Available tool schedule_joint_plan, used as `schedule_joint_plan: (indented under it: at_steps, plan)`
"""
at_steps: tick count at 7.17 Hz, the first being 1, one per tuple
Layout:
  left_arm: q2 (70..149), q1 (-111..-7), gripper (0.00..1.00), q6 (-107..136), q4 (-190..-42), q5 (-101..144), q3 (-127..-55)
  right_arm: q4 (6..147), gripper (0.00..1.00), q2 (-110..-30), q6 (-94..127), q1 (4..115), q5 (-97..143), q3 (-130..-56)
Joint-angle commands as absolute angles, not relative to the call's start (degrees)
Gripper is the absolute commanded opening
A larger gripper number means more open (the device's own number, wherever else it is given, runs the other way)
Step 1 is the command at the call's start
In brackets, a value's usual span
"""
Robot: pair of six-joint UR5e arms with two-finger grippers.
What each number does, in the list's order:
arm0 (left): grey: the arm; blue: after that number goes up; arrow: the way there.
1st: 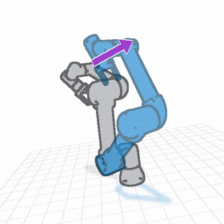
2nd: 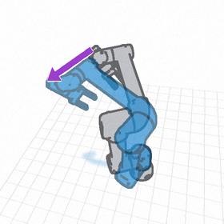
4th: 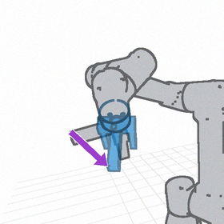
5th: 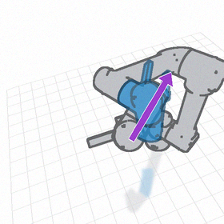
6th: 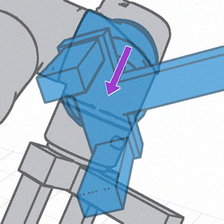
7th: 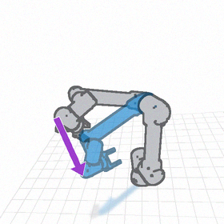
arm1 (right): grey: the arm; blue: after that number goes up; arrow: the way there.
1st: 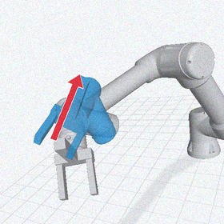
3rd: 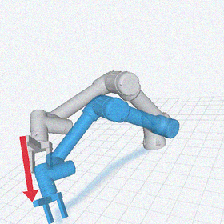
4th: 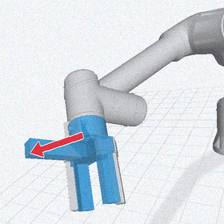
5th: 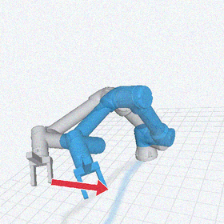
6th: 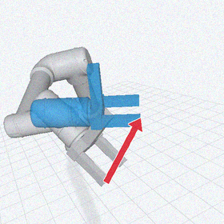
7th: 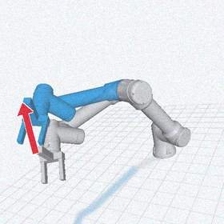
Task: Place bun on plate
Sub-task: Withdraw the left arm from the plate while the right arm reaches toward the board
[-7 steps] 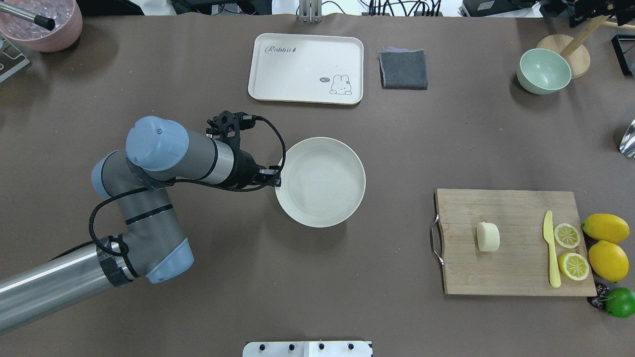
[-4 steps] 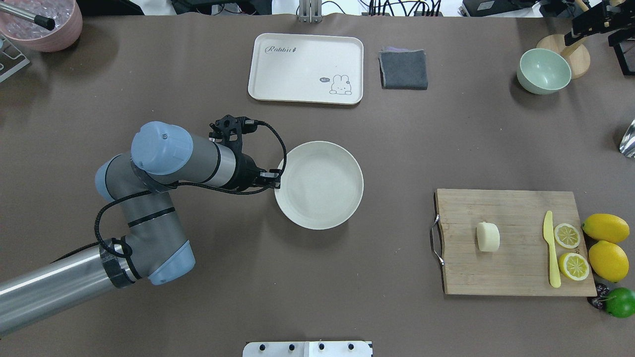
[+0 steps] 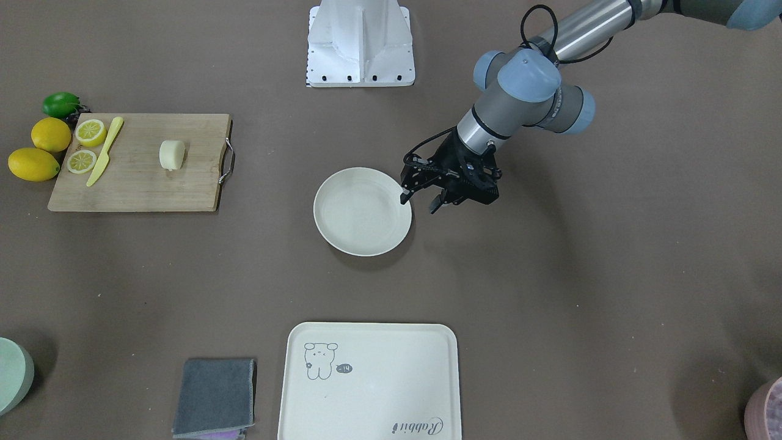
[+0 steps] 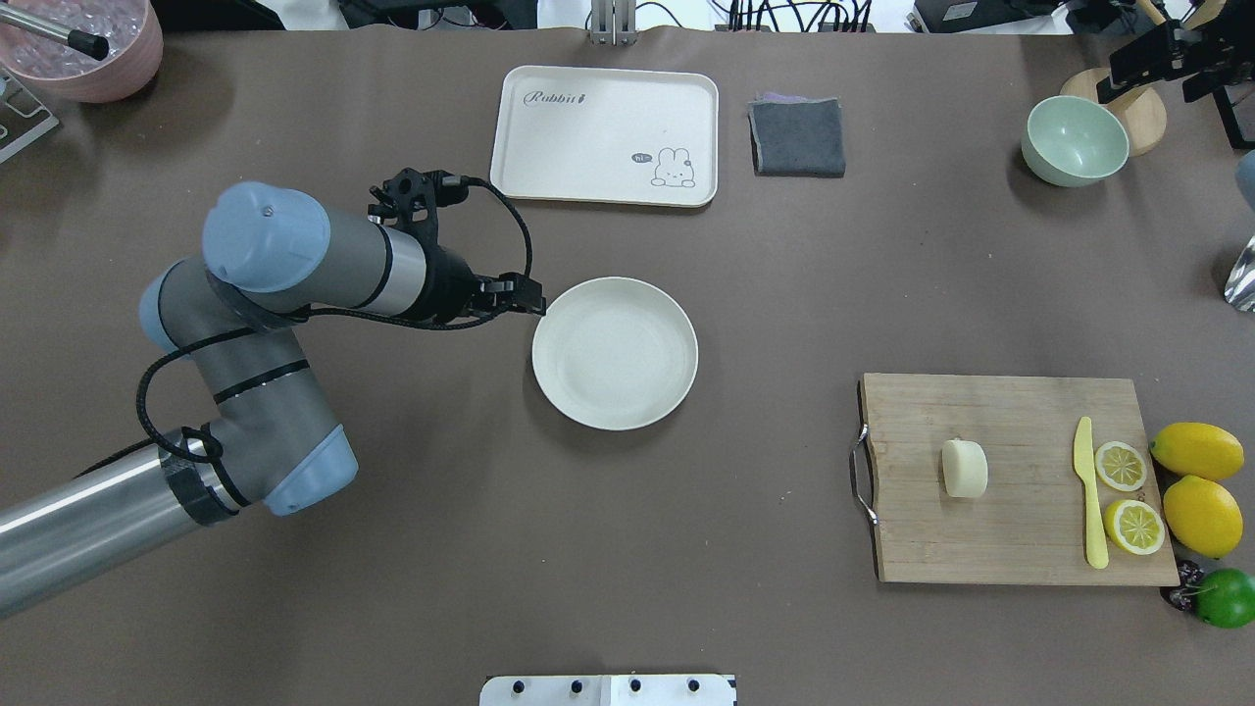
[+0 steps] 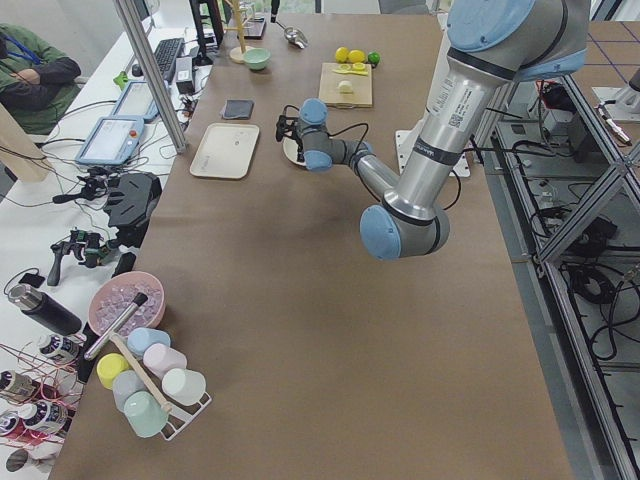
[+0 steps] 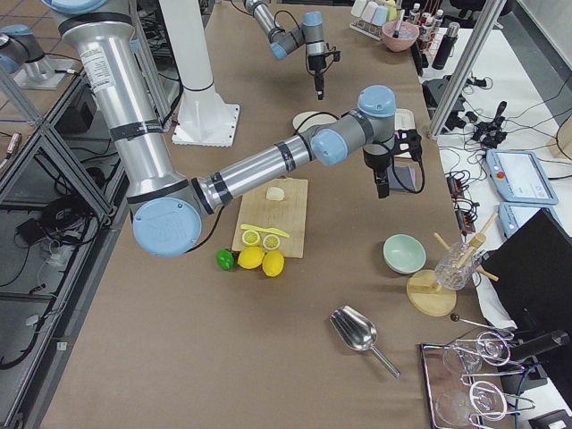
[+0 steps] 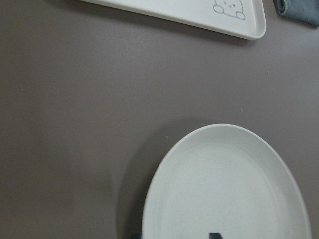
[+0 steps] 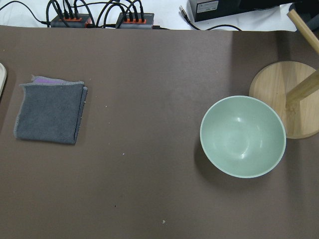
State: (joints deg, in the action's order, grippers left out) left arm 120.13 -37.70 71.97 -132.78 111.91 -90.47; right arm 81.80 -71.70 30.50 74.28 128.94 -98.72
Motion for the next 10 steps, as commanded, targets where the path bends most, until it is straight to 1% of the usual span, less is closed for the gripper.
schedule_joint_plan:
  at_steps: [1,2,3,4,5,7,9,10]
  plan:
    - [119.53,-46.35,0.97,71.81,-132.02,116.67,-91.41,81.65,1.00,-71.46,30.41,71.74,128.93,-98.88]
    - [118.31,-51.37,0.97,69.28,-131.66,119.94,-90.45,81.74,1.00,-71.46,30.58,69.98,129.46,-100.44]
    - [117.69,-55.42,0.97,61.51,-131.49,121.01,-88.18,81.74,1.00,-71.63,30.93,68.13,130.42,-101.50]
    - [117.60,-60.07,0.97,55.17,-129.66,123.29,-85.37,82.43,1.00,-73.20,31.02,66.20,130.60,-103.34]
    - [117.77,-63.60,0.97,50.84,-127.81,124.88,-83.51,82.27,1.00,-75.65,31.03,64.44,130.87,-103.53]
    - [118.74,-67.75,0.97,41.36,-127.27,124.89,-78.16,81.83,1.00,-80.92,36.69,58.92,130.35,-106.94]
    - [118.74,-68.55,0.97,39.29,-127.27,124.63,-77.08,81.65,1.00,-87.25,39.10,55.04,130.34,-110.38]
    - [118.65,-68.47,0.97,38.50,-127.27,124.45,-76.65,81.65,1.00,-87.19,42.68,51.89,129.99,-110.39]
